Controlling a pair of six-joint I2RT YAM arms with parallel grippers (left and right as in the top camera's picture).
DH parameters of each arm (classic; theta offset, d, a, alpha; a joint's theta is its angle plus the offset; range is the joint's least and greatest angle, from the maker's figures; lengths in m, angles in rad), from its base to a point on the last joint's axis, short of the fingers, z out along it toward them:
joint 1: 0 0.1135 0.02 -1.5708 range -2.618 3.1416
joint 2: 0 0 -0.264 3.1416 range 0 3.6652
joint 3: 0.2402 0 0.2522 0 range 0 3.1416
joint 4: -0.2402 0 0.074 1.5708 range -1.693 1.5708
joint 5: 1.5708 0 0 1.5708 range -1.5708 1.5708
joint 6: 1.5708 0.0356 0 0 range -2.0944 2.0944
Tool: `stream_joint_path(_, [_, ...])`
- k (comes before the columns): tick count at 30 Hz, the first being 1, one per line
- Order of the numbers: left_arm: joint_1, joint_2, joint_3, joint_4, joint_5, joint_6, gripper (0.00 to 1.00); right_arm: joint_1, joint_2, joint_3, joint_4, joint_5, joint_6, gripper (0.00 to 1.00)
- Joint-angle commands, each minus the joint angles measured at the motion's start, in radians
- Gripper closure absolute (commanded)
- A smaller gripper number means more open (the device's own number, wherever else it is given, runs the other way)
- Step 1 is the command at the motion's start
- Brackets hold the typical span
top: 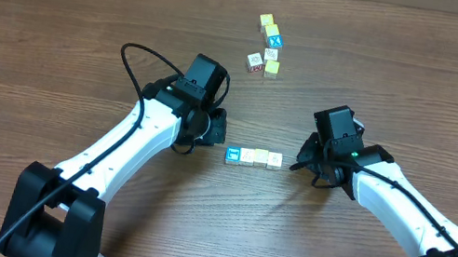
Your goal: Flip 4 blocks
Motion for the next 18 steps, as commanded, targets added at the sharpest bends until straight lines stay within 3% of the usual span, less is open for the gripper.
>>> stream_joint_path(1, [-0.008,0.009,-0.009,0.003,-0.023,-0.011,0.96,0.002,0.005,-0.005,0.007,0.01,0.004,0.95])
stream_joint_path(18, [-0.008,0.009,-0.135,0.131,-0.022,-0.112,0.96,0.008,0.039,-0.005,0.016,-0.042,0.005,0.96])
